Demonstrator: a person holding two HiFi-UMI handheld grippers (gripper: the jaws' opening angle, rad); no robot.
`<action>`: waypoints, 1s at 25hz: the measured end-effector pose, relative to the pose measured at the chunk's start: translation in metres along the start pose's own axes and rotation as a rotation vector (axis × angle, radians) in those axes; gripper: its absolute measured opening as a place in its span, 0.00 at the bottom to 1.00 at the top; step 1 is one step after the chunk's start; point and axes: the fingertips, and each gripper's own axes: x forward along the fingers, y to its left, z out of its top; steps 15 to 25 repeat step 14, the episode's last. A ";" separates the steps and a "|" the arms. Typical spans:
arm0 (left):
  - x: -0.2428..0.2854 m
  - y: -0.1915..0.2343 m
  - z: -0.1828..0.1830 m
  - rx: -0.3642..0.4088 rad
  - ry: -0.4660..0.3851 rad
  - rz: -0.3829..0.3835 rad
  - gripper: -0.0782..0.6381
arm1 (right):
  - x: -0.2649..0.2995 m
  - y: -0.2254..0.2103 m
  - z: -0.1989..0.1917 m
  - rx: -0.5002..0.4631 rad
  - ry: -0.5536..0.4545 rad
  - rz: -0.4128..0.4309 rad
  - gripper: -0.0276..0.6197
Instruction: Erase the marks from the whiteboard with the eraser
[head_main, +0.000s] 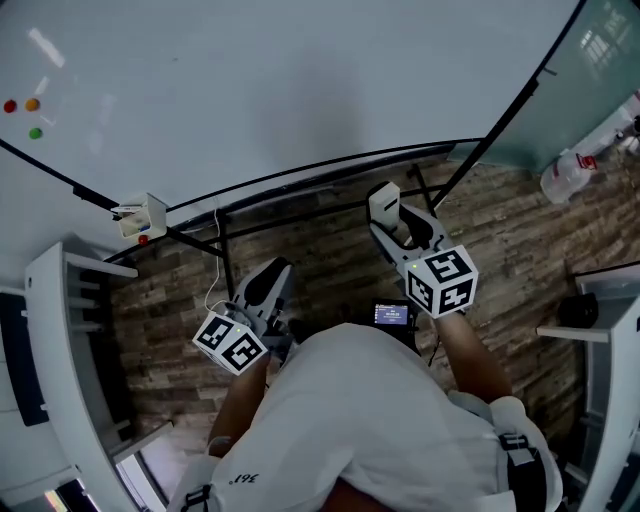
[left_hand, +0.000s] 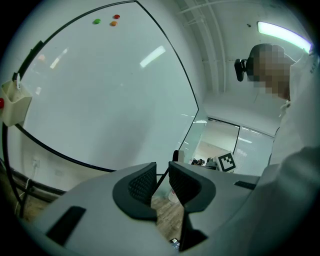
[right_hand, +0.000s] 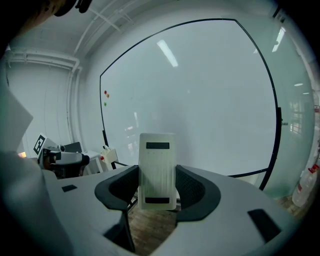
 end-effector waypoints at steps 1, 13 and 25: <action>0.000 0.001 -0.001 -0.002 0.003 0.000 0.22 | 0.000 0.000 0.000 0.002 0.000 -0.002 0.43; -0.002 -0.003 -0.005 -0.010 0.012 -0.004 0.22 | 0.000 0.000 -0.005 -0.005 0.021 -0.014 0.43; -0.002 -0.003 -0.005 -0.009 0.011 -0.004 0.22 | -0.001 0.000 -0.005 -0.005 0.021 -0.015 0.43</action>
